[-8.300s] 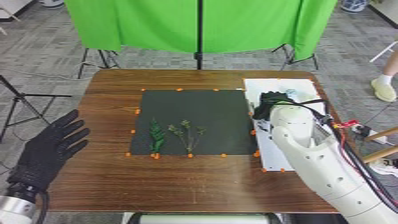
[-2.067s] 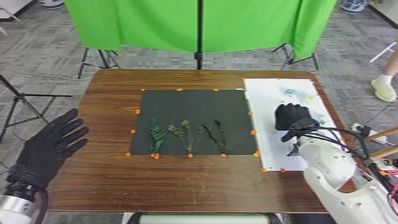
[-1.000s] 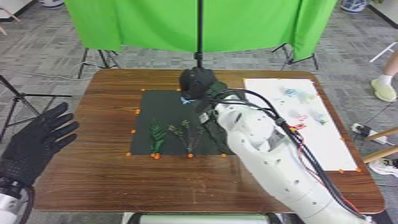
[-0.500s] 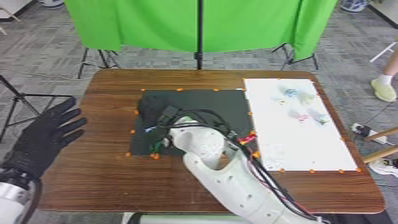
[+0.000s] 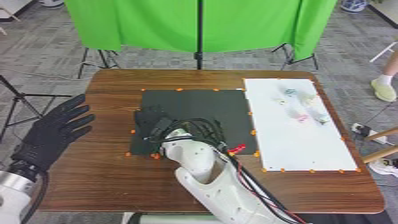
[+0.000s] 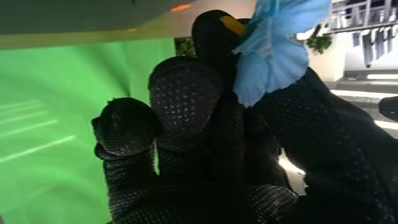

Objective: Arrange flowers

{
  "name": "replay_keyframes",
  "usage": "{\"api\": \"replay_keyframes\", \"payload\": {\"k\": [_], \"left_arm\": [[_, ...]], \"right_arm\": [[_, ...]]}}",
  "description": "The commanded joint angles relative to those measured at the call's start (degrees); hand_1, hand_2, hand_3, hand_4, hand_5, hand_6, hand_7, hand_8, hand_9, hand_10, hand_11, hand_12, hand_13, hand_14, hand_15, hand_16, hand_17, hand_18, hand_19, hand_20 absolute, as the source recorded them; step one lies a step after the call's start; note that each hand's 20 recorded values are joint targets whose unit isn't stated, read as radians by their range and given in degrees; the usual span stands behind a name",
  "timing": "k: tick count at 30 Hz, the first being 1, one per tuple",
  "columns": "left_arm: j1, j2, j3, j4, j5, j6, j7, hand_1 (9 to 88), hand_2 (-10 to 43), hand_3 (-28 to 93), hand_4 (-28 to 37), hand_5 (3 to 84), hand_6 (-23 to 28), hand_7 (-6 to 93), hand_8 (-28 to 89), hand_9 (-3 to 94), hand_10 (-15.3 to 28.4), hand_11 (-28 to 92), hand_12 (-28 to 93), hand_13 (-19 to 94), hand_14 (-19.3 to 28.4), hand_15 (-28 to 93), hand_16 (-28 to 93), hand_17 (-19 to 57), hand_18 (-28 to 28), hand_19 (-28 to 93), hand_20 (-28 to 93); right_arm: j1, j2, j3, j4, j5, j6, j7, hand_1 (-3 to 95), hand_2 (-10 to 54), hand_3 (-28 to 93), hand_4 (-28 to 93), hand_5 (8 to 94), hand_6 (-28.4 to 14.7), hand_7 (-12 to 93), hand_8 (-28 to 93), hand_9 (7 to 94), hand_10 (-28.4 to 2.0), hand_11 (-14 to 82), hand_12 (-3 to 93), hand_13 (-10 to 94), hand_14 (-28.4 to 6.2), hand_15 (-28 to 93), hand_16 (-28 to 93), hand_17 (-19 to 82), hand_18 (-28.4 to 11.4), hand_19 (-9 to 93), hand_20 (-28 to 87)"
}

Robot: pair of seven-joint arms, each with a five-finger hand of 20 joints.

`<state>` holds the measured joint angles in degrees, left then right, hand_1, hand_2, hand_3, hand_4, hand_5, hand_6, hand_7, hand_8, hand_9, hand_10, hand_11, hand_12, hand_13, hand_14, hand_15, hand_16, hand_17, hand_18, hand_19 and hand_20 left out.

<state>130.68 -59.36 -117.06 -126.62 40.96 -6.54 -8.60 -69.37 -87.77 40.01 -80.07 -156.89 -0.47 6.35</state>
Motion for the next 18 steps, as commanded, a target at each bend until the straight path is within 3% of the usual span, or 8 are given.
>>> {"api": "replay_keyframes", "payload": {"k": [1,15,18], "left_arm": [[0.2,-0.18,0.13,0.32,-0.22,-1.04,-0.98,25.2,-0.7,70,-28.3,22.6,1.1,21.2,-12,17.7,8.9,21,16,13,11.7,32,0,-11.9,18.1,40,7],[-0.4,-0.5,0.43,0.5,-0.16,-1.47,-1.54,25.3,-0.6,69,-28.2,22.8,1.2,21.2,-12,17.8,8.9,21,16,13,11.7,32,0,-12.0,18.1,40,8],[0.3,-0.97,0.13,0.11,-0.05,-1.25,-1.11,25.2,-0.6,70,-28.2,22.8,1.2,21.2,-12,17.8,8.9,21,16,13,11.6,32,0,-12.0,18.1,40,8]], "right_arm": [[0.1,-0.6,0.0,1.9,-4.3,4.7,0.1,52.5,-9.5,80,-28,71.8,0.8,44,-13,86.5,-2.4,16.9,44.0,80,-1.2,62,33,43,-17.5,93,46],[0.0,-0.1,-0.5,0.5,-3.8,3.9,2.8,45.7,-9.5,79,-28,63.6,0.0,45,-15,79.3,-3.4,16.8,42.2,75,-2.3,67,29,40,-17.6,93,46],[0.2,0.4,-0.6,-0.8,-2.6,4.1,4.0,44.6,-9.5,78,-28,63.3,0.1,44,-15,78.6,-3.5,16.7,41.7,75,-2.6,67,29,39,-17.7,93,46]]}}
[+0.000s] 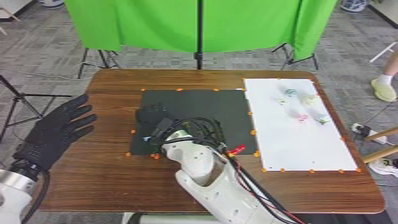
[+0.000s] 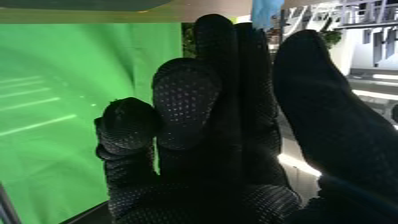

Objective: Arrange flowers

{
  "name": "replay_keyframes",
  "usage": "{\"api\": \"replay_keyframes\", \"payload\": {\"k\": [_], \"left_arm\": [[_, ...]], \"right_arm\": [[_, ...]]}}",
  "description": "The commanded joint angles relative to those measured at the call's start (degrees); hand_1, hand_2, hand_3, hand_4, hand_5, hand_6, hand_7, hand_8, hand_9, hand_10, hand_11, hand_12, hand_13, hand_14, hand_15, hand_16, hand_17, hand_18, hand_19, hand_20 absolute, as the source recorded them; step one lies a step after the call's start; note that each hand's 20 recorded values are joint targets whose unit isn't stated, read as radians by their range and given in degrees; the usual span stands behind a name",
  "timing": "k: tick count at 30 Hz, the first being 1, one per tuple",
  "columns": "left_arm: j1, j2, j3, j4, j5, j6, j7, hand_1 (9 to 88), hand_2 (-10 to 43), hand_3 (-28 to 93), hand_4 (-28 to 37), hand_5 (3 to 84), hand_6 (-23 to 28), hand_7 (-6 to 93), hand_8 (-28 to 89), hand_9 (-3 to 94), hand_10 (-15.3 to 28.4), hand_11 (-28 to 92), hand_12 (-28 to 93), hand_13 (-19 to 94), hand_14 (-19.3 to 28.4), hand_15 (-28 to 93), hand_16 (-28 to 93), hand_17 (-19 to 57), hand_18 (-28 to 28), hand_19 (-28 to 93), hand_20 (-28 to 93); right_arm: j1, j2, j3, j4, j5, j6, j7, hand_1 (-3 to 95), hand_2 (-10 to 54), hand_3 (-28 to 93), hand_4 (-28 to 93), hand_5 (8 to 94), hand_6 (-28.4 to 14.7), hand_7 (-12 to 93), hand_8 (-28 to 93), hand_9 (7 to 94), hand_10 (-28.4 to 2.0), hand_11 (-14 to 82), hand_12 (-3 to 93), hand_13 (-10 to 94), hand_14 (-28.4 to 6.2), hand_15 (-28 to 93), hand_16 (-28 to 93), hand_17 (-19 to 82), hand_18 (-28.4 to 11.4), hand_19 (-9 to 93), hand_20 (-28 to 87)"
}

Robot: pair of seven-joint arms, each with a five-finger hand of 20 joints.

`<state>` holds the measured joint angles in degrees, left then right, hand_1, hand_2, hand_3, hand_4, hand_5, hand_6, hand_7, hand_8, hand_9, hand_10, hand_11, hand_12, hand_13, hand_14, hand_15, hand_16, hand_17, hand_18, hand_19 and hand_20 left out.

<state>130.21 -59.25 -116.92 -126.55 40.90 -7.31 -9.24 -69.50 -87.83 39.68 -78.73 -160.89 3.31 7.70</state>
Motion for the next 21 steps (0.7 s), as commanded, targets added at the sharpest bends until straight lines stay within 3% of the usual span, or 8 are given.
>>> {"api": "replay_keyframes", "payload": {"k": [1,4,7,10,11,12,16,21], "left_arm": [[1.1,-1.3,-0.15,-0.11,0.02,-0.33,-0.22,25.2,-0.6,70,-28.2,22.8,1.2,21.2,-12,17.8,8.9,21,16,13,11.6,32,0,-12.0,18.1,40,8],[2.8,-2.04,-0.63,-0.73,0.15,0.54,1.96,25.3,-0.6,70,-28.2,22.8,1.2,21.1,-12,17.8,8.9,21,16,13,11.7,32,0,-12.0,18.1,40,8],[5.3,-4.0,-1.55,-1.75,0.47,1.27,4.1,25.2,-0.6,69,-28.2,22.8,1.2,21.1,-12,17.8,9.0,21,16,13,11.7,32,0,-12.0,18.1,40,7],[6.5,-5.27,-1.97,-2.24,0.57,1.54,4.72,25.2,-0.6,70,-28.2,22.9,1.2,21.1,-12,17.8,9.1,21,16,13,11.7,32,0,-12.0,18.1,40,7],[7.1,-5.73,-2.15,-2.49,0.7,1.78,4.77,25.2,-0.7,70,-28.3,22.9,1.2,21.1,-12,17.8,9.1,21,16,13,11.7,32,0,-12.0,18.1,40,7],[6.4,-5.68,-1.85,-2.04,0.71,1.94,4.83,25.2,-0.6,70,-28.3,22.9,1.2,21.0,-12,17.9,9.1,21,16,13,11.7,32,0,-12.0,18.1,40,7],[7.9,-6.64,-2.64,-2.76,0.77,2.27,5.15,25.2,-0.6,70,-28.3,23.1,1.3,20.9,-12,17.9,9.0,21,16,13,11.7,32,0,-12.0,18.1,40,7],[8.0,-7.14,-2.8,-2.85,0.95,2.28,5.46,25.2,-0.6,70,-28.2,23.2,1.3,20.9,-12,18.1,9.1,21,16,13,11.7,32,0,-12.0,18.1,40,7]], "right_arm": [[0.6,0.7,-0.1,-2.8,2.1,-0.1,2.7,43.5,-9.5,78,-28,63.3,0.0,42,-15,78.2,-3.6,17.0,41.6,75,-2.6,68,29,39,-17.7,93,46],[1.2,1.5,2.8,-5.0,3.7,-1.5,1.7,38.6,-9.5,82,-28,62.5,0.2,37,-14,73.5,-5.3,25.4,34.8,74,-3.3,69,28,39,-17.9,93,46],[3.3,4.7,5.2,-7.8,7.8,-3.3,2.1,32.2,-9.4,87,-28,58.3,-0.6,32,-22,64.2,-8.7,36.1,23.9,68,-4.8,70,26,36,-17.8,93,45],[3.5,9.0,10.9,-11.4,10.4,-7.5,3.0,28.5,-8.1,88,-28,51.2,-2.2,31,-21,54.8,-10.8,37.5,22.2,59,-6.3,68,24,31,-17.8,89,44],[4.0,11.7,11.5,-12.1,12.5,-7.0,4.4,27.4,-8.1,88,-28,49.0,-3.0,31,-21,51.7,-11.5,37.9,21.7,55,-7.2,68,22,29,-17.9,86,43],[4.9,13.7,12.9,-11.9,13.4,-6.7,5.1,26.8,-8.2,88,-28,47.6,-3.4,30,-21,49.2,-11.9,38.1,21.4,52,-7.5,67,21,27,-17.9,83,42],[3.7,21.5,19.5,-12.6,16.6,-7.4,6.8,24.2,-9.2,89,-28,39.7,-5.0,26,-18,38.3,-13.1,36.8,19.7,38,-9.3,61,14,19,-17.9,72,38],[-1.9,31.3,25.6,-15.1,15.0,-6.5,8.4,23.7,-9.5,89,-28,38.6,-5.7,19,-16,37.7,-10.5,29.7,17.2,33,-9.2,50,11,16,-18.0,64,32]]}}
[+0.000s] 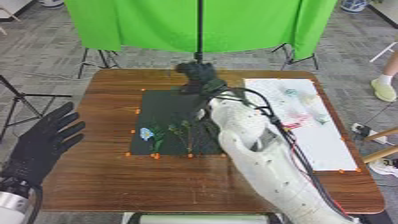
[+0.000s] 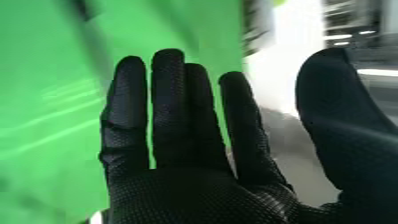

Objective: Arrange flowers

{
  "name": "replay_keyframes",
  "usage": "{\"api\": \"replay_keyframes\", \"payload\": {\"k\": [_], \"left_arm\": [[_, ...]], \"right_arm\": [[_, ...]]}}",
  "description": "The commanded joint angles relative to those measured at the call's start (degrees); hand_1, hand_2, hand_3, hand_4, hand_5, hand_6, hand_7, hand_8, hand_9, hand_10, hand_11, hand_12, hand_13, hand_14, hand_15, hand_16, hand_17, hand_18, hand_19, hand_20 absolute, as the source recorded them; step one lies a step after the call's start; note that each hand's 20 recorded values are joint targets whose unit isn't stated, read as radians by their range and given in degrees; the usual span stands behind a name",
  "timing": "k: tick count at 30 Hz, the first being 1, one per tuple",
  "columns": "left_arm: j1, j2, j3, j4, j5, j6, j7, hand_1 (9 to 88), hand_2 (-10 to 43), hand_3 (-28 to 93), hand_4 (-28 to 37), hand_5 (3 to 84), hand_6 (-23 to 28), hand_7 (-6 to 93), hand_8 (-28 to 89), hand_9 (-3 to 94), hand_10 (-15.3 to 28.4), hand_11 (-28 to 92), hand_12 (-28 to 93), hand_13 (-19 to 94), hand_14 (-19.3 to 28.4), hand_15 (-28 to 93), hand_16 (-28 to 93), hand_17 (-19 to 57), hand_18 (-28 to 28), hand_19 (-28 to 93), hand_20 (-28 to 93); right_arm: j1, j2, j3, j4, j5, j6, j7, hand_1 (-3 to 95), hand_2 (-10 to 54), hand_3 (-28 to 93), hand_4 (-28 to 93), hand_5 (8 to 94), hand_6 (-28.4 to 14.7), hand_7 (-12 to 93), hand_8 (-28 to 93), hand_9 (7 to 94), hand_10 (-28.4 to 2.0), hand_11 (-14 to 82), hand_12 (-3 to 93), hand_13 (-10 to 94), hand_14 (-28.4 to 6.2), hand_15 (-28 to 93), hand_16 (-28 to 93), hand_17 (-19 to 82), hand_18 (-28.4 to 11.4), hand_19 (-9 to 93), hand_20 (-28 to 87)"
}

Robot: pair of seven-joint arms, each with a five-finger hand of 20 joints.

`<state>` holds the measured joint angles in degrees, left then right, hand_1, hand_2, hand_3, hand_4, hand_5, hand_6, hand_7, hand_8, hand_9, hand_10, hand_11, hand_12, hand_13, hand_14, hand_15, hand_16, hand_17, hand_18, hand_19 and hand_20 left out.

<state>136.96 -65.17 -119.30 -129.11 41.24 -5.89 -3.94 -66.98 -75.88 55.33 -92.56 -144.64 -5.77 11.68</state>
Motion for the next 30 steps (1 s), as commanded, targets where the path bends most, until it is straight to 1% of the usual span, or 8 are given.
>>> {"api": "replay_keyframes", "payload": {"k": [1,6,9,12,13,18,23,30], "left_arm": [[1.3,-1.27,-0.49,-0.39,0.57,0.92,0.15,25.2,-0.6,70,-28.2,23.2,1.3,20.9,-12,18.1,9.1,21,16,13,11.7,32,0,-12.0,18.1,40,7],[0.7,-1.38,-0.23,-0.15,0.67,0.63,0.15,25.2,-0.7,70,-28.2,23.2,1.3,20.9,-12,18.3,9.2,21,16,13,11.7,32,0,-12.0,18.1,40,7],[0.9,-1.59,-0.1,-0.19,0.65,0.82,0.53,25.2,-0.6,70,-28.3,23.3,1.3,20.9,-12,18.3,9.2,21,16,13,11.8,33,0,-12.0,18.1,40,7],[0.7,-1.55,0.06,-0.02,0.65,0.43,0.42,25.2,-0.7,70,-28.2,23.4,1.4,20.9,-12,18.4,9.3,21,16,13,11.7,33,0,-12.0,18.2,40,7],[0.9,-1.53,0.02,-0.11,0.68,0.52,0.57,25.1,-0.7,70,-28.2,23.5,1.4,20.9,-12,18.4,9.3,21,16,13,11.8,33,0,-12.0,18.1,40,7],[0.7,-1.22,-0.15,0.12,0.63,0.19,0.38,25.3,-0.5,69,-28.2,23.4,1.4,20.9,-12,18.5,9.3,21,16,13,11.8,33,0,-12.0,18.1,40,7],[0.6,-0.9,-0.13,0.29,0.53,0.09,0.21,25.3,-0.5,69,-28.2,23.5,1.4,20.8,-12,18.5,9.3,21,16,13,11.8,33,0,-12.0,18.2,40,7],[0.0,-0.52,0.04,0.52,0.47,-0.22,-0.2,25.2,-0.5,69,-28.2,23.6,1.5,20.7,-12,18.5,9.3,21,16,13,11.8,32,0,-12.0,18.2,40,7]], "right_arm": [[-6.0,20.8,11.4,-2.0,-0.9,2.3,5.1,23.6,-9.5,89,-28,38.3,-5.6,19,-16,37.6,-10.2,29.1,17.3,33,-9.0,49,11,16,-17.7,63,31],[-12.9,29.9,15.3,-4.3,-5.1,4.2,5.9,24.7,-9.5,89,-28,39.1,-4.7,21,-16,38.5,-9.6,30.3,18.3,36,-8.2,49,12,17,-17.6,63,30],[-15.7,32.4,17.0,-4.4,-7.9,2.6,5.6,25.1,-9.5,89,-28,40.3,-3.9,23,-17,39.0,-9.5,30.9,18.4,38,-7.7,51,13,17,-17.3,64,31],[-19.4,34.3,19.8,-5.5,-7.5,1.5,5.5,25.5,-9.5,89,-28,41.2,-3.2,26,-18,39.0,-9.5,30.8,18.4,40,-7.0,53,14,18,-17.0,66,31],[-20.4,34.8,20.5,-5.9,-7.4,1.2,5.5,25.7,-9.5,89,-28,41.9,-2.9,26,-19,41.8,-9.6,35.4,18.7,41,-6.7,54,13,18,-16.8,66,31],[-25.5,36.4,24.5,-7.7,-6.9,-0.4,4.4,26.3,-9.5,89,-28,43.8,-2.2,27,-20,45.1,-9.8,38.7,19.4,44,-6.3,56,14,19,-16.6,67,32],[-28.0,35.8,26.5,-8.2,-4.8,-3.3,3.0,25.3,-9.5,90,-28,38.9,-4.2,27,-19,40.2,-9.7,39.0,19.5,42,-6.3,57,14,19,-16.5,67,32],[-26.6,34.6,23.3,-6.6,-4.3,-1.7,3.3,25.2,-9.5,90,-28,35.6,-4.7,27,-19,37.8,-10.1,38.0,19.1,42,-6.2,57,14,18,-16.5,68,32]]}}
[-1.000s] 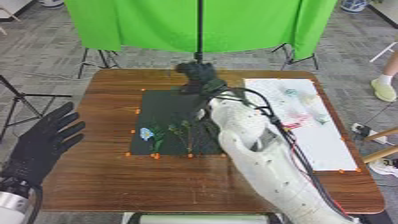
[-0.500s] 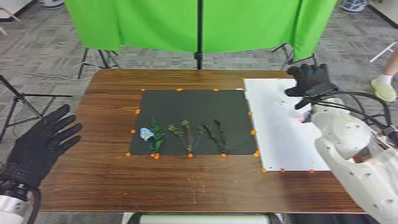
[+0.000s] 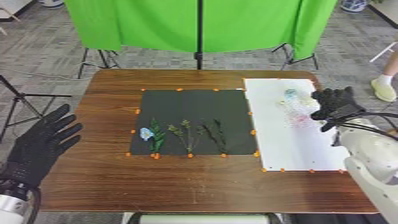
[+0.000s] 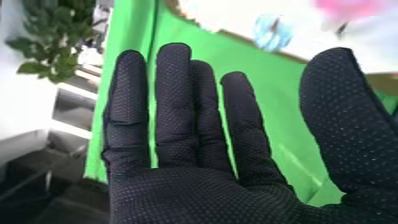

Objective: Arrange flowers

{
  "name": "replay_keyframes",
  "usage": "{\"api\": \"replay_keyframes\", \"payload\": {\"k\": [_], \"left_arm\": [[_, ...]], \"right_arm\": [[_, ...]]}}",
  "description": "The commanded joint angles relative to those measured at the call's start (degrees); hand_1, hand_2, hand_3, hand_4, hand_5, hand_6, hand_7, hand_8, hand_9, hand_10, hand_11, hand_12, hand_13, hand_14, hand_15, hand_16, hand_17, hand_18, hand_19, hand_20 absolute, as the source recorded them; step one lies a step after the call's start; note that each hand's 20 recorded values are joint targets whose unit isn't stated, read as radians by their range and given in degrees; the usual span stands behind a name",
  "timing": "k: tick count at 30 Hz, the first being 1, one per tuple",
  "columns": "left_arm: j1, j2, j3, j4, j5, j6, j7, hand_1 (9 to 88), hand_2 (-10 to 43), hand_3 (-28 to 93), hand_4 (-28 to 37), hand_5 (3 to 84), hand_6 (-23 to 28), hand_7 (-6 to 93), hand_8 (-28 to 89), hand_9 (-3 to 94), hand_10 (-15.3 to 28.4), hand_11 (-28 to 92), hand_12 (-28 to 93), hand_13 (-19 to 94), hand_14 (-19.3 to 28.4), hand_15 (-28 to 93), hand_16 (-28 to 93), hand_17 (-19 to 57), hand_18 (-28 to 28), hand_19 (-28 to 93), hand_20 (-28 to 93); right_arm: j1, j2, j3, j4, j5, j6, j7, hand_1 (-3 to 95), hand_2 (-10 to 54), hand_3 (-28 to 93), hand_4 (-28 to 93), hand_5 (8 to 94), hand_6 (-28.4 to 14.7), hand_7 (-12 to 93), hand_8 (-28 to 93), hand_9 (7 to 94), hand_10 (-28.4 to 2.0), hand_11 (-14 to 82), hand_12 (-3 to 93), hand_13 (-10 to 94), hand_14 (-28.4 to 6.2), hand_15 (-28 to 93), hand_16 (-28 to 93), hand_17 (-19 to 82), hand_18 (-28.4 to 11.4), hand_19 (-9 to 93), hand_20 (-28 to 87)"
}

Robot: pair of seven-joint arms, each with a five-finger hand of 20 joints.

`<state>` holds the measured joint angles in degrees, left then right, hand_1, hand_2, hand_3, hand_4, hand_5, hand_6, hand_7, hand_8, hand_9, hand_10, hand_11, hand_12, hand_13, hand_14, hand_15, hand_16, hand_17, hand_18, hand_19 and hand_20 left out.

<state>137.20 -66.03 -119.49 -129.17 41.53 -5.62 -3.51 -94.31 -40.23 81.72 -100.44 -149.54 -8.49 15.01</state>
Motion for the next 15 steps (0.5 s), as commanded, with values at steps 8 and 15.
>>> {"api": "replay_keyframes", "payload": {"k": [8,15], "left_arm": [[0.1,0.15,0.36,0.39,0.16,-0.22,-0.39,25.2,-0.5,69,-28.2,23.6,1.5,20.6,-12,18.5,9.3,21,16,13,11.8,32,0,-12.1,18.2,40,7],[0.2,-0.03,0.21,0.25,0.24,-0.28,-0.44,25.3,-0.5,69,-28.2,23.6,1.5,20.6,-12,18.6,9.3,21,16,13,11.8,32,0,-12.0,18.2,40,7]], "right_arm": [[2.7,-1.6,-5.8,4.3,-0.8,2.5,0.1,27.4,-9.5,90,-28,39.6,-2.8,29,-20,46.0,-9.3,41.8,19.0,46,-5.3,57,13,19,-16.3,68,32],[4.6,-1.9,-9.2,8.1,-3.2,10.2,-0.2,42.7,-9.5,82,-28,54.1,2.1,42,-19,70.8,-3.6,25.9,35.4,66,0.1,49,32,26,-15.0,72,34]]}}
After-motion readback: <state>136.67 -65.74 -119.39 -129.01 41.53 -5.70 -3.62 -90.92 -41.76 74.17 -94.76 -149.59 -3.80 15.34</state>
